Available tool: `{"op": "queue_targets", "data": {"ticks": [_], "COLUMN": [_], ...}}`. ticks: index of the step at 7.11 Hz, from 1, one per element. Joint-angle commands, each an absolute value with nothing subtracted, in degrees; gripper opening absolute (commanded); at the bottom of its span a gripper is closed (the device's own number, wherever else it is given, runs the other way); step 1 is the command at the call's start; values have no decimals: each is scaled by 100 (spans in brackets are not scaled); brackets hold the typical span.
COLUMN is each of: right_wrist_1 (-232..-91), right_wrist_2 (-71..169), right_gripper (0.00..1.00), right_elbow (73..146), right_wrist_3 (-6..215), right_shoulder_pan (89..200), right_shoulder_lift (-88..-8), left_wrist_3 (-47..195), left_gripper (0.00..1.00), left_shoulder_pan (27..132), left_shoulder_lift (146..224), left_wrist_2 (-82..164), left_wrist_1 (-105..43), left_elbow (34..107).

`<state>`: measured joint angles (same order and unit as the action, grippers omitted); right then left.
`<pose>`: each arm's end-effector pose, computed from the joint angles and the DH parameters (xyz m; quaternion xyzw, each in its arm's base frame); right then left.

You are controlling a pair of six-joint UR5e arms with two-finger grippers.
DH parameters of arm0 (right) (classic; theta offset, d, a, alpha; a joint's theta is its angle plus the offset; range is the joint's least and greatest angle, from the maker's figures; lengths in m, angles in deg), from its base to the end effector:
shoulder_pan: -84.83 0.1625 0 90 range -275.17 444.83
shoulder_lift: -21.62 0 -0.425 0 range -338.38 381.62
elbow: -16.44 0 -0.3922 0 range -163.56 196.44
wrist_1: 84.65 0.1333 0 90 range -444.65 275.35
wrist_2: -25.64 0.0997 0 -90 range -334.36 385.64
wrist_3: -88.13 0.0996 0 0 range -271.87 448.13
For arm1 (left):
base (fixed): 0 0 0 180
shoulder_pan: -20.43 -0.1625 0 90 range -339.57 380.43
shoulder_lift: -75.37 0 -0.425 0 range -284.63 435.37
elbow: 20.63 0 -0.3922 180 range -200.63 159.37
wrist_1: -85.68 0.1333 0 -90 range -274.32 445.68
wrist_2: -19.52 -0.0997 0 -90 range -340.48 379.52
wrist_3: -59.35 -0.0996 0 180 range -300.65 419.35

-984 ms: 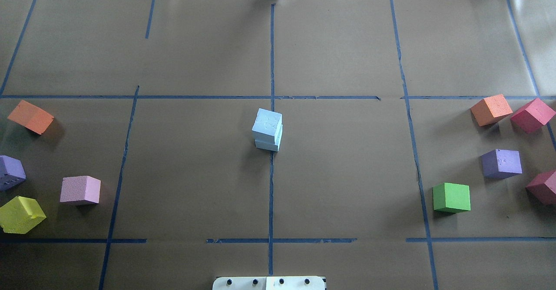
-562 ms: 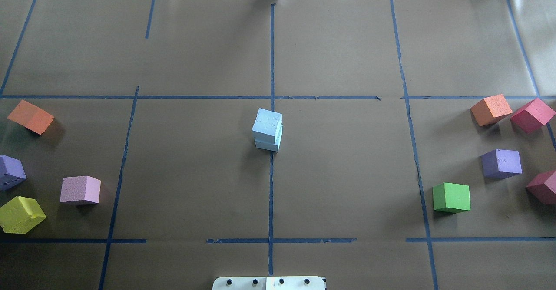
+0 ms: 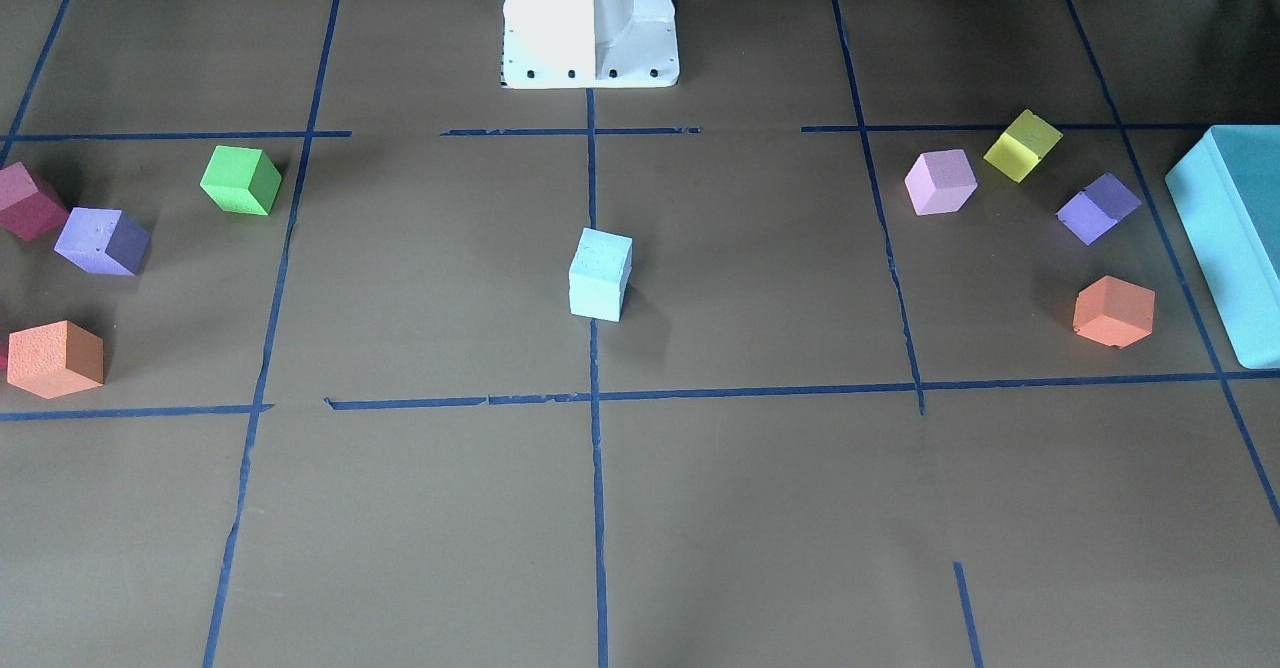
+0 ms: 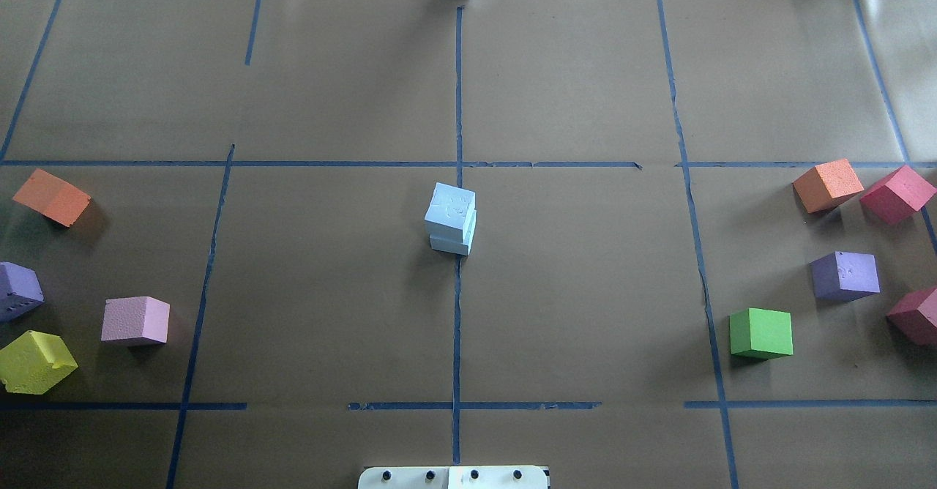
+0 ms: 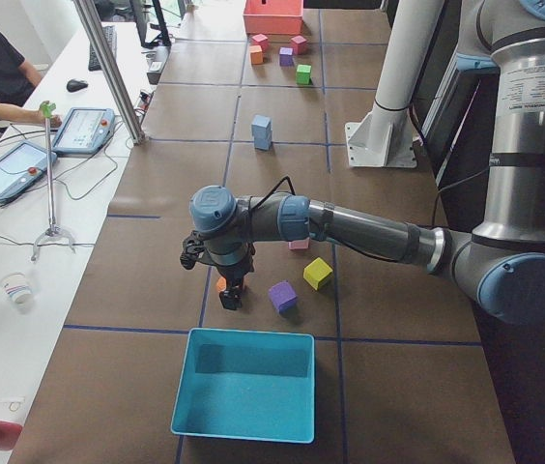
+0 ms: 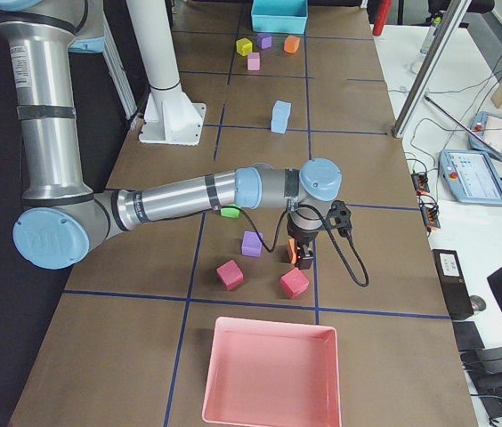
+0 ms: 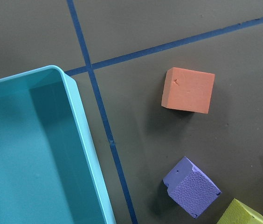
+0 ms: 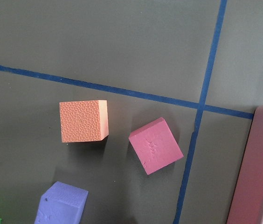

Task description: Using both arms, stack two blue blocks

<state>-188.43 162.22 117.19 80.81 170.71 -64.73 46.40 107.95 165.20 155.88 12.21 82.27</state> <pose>0.0243 -0.5104 0.5565 0.0160 -0.3951 -0.0937 0.9137 -0.0406 -0.4784 0.5763 0.0055 0.3945 0.1104 0.9122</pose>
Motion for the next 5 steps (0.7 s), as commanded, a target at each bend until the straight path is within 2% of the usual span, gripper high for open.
{"op": "queue_targets", "data": {"ticks": [1, 5], "right_wrist_1": [-18827, -18792], "right_wrist_2": [16223, 16214], "right_gripper": [100, 100], "right_elbow": [11708, 11655], "right_wrist_3": [8224, 8224], "right_shoulder_pan": [16956, 16728], "right_shoulder_lift": [-6478, -6434], "left_wrist_3": [4809, 4837], "left_gripper": [100, 100], "left_shoulder_pan": [10797, 10797], "left_shoulder_lift": [16519, 16520], "left_wrist_2": [15592, 15566], "left_wrist_1": [1194, 627], "left_elbow": [8220, 8212]}}
